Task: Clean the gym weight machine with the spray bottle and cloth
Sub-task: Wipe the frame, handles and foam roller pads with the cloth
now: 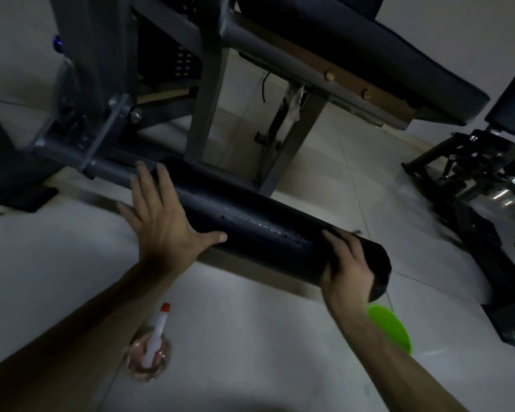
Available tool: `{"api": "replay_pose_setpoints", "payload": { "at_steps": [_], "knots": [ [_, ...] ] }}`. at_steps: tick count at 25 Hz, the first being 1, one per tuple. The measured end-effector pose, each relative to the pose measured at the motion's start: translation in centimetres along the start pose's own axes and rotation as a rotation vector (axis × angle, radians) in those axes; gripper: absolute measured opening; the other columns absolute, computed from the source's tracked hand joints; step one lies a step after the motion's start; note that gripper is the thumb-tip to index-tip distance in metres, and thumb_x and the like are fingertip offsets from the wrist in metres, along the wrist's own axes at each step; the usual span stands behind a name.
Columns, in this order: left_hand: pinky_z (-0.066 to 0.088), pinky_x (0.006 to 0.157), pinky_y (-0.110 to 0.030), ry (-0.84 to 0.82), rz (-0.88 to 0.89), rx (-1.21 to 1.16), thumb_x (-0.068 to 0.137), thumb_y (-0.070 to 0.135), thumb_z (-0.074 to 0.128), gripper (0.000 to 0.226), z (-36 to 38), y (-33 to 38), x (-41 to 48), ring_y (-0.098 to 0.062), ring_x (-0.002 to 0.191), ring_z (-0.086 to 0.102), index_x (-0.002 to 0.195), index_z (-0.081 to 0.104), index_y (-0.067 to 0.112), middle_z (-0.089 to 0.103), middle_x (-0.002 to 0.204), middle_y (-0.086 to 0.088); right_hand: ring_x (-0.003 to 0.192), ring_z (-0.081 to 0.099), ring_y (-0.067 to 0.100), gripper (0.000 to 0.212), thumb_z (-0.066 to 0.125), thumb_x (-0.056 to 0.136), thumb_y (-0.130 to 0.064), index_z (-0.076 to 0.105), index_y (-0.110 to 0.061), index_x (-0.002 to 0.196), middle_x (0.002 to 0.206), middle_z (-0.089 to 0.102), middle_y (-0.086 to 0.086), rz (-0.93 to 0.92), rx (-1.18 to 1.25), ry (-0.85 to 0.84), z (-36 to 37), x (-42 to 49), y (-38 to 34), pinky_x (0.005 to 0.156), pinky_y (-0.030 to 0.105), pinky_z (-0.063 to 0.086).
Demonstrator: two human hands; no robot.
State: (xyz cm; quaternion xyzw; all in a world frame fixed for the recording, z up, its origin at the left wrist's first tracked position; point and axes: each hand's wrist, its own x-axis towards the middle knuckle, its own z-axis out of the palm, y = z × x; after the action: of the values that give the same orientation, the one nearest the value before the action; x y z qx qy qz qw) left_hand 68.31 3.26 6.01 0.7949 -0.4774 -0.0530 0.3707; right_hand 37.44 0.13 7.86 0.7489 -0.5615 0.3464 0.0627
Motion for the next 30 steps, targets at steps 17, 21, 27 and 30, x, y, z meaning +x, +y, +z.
{"api": "replay_pose_setpoints", "payload": {
  "at_steps": [17, 21, 27, 30],
  "knots": [
    [0.051, 0.101, -0.043, 0.019, -0.159, -0.497, 0.057, 0.029, 0.097, 0.1, -1.3, -4.3, 0.8, -0.024, 0.122, 0.056, 0.142, 0.044, 0.028, 0.045, 0.138, -0.001, 0.128, 0.062, 0.019, 0.052, 0.054, 0.084, 0.003, 0.07, -0.02, 0.127, 0.148, 0.056, -0.003, -0.614, 0.101, -0.26, 5.1, 5.6, -11.6, 0.093, 0.04, 0.058],
    [0.052, 0.1, -0.042, -0.004, -0.187, -0.501, 0.058, 0.028, 0.097, 0.099, -1.4, -4.2, 1.1, -0.025, 0.121, 0.056, 0.141, 0.044, 0.028, 0.044, 0.139, -0.002, 0.124, 0.063, 0.018, 0.059, 0.056, 0.074, 0.007, 0.071, -0.018, 0.125, 0.139, 0.061, -0.002, -0.411, 0.129, -0.164, 6.1, 4.8, -13.5, 0.096, 0.04, 0.056],
    [0.052, 0.087, -0.032, 0.075, -0.103, -0.411, 0.08, 0.031, 0.082, 0.071, -1.2, -4.2, 1.2, -0.023, 0.118, 0.054, 0.14, 0.045, 0.019, 0.053, 0.133, -0.008, 0.119, 0.063, 0.022, 0.037, 0.065, 0.092, -0.013, 0.069, -0.017, 0.129, 0.14, 0.059, 0.003, -0.643, 0.19, -0.312, 11.4, 7.1, -24.1, 0.084, 0.044, 0.06],
    [0.054, 0.094, -0.038, 0.007, -0.171, -0.477, 0.062, 0.03, 0.095, 0.095, -1.5, -4.0, 1.2, -0.023, 0.122, 0.054, 0.141, 0.044, 0.026, 0.047, 0.139, -0.003, 0.125, 0.062, 0.022, 0.044, 0.055, 0.088, -0.01, 0.069, -0.018, 0.129, 0.143, 0.058, 0.001, -0.66, 0.116, -0.296, 8.9, 6.6, -18.4, 0.089, 0.042, 0.059]
  ]
}}
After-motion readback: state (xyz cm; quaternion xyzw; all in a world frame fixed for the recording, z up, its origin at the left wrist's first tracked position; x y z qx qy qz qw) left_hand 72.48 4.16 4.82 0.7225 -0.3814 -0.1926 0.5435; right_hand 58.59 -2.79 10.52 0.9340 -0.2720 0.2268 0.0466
